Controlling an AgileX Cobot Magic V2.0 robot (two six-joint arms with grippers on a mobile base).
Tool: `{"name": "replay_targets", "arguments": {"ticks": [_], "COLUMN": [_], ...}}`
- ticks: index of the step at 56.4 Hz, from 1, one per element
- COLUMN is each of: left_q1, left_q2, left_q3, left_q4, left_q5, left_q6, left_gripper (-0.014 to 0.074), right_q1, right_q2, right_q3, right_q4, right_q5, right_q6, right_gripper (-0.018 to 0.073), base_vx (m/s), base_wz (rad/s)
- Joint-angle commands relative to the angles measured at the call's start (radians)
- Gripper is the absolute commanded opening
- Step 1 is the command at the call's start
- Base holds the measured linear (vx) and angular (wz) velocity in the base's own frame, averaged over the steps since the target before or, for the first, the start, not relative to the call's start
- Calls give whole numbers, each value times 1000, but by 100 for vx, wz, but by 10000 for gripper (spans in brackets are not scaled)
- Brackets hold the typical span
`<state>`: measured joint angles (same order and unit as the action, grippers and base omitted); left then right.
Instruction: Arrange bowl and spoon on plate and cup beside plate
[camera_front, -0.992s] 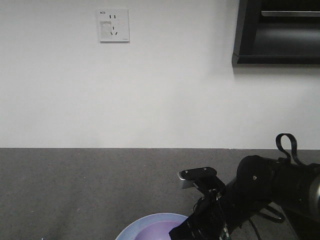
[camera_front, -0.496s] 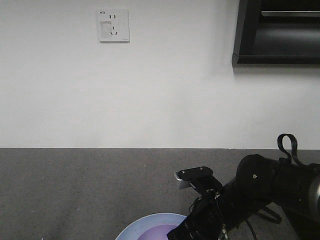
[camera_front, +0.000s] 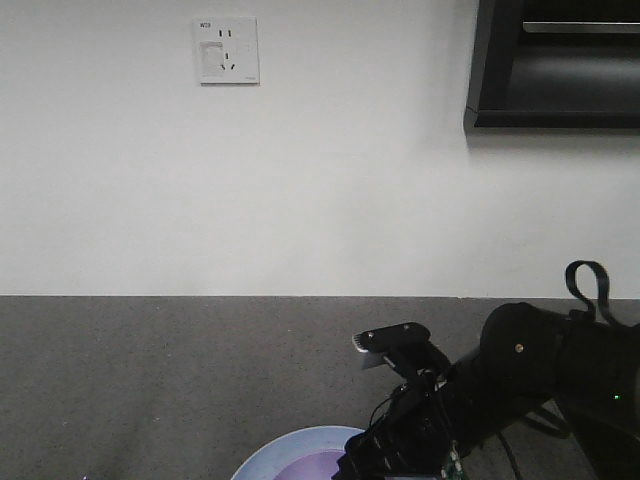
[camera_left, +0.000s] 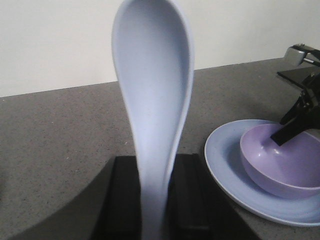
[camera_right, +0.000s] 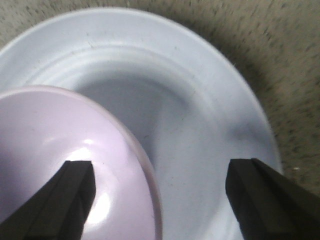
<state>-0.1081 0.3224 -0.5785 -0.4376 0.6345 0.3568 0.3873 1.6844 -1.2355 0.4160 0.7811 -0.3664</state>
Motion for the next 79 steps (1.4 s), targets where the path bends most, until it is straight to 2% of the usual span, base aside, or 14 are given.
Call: {"name": "replay_targets", "arguments": {"ticks": [1,12,23,37,54,61,69,79], "left_q1": [-8,-8,-8,-8,-8,-8,-8,-8], "left_q2": [9,9,9,9,9,9,30,190], "left_q3": [-25,-25,-25,-25,-25,-25,-53,-218], "left_q4": [-25,-25,-25,-24,-24,-24,-12,114], "left_q5": [-71,-70,-67,-67,-67,-58,10,183], "left_q6": [-3,-3,-3,-3,-3,-3,-3,0], "left_gripper": [3,3,3,3,3,3,3,3], "right_q1": [-4,-4,-4,-4,-4,-4,-4,-4], "right_q2": [-97,-223,-367,-497,-534,-534,-552,-654], "right_q3": [-35,-35,-35,-35,-35,-32,-10,189], "right_q4": [-24,-84,-105,-104,-104,-104,-100,-96], "right_q5": [-56,-53,-38,-35,-25,-1,8,-149], "right_q6": [-14,-14,-14,-7,-1,0,-15,-19], "right_gripper": [590,548,454,237,-15,-13,-11,-11], "base_vx": [0,0,0,0,0,0,0,0], "base_wz": [0,0,0,0,0,0,0,0]}}
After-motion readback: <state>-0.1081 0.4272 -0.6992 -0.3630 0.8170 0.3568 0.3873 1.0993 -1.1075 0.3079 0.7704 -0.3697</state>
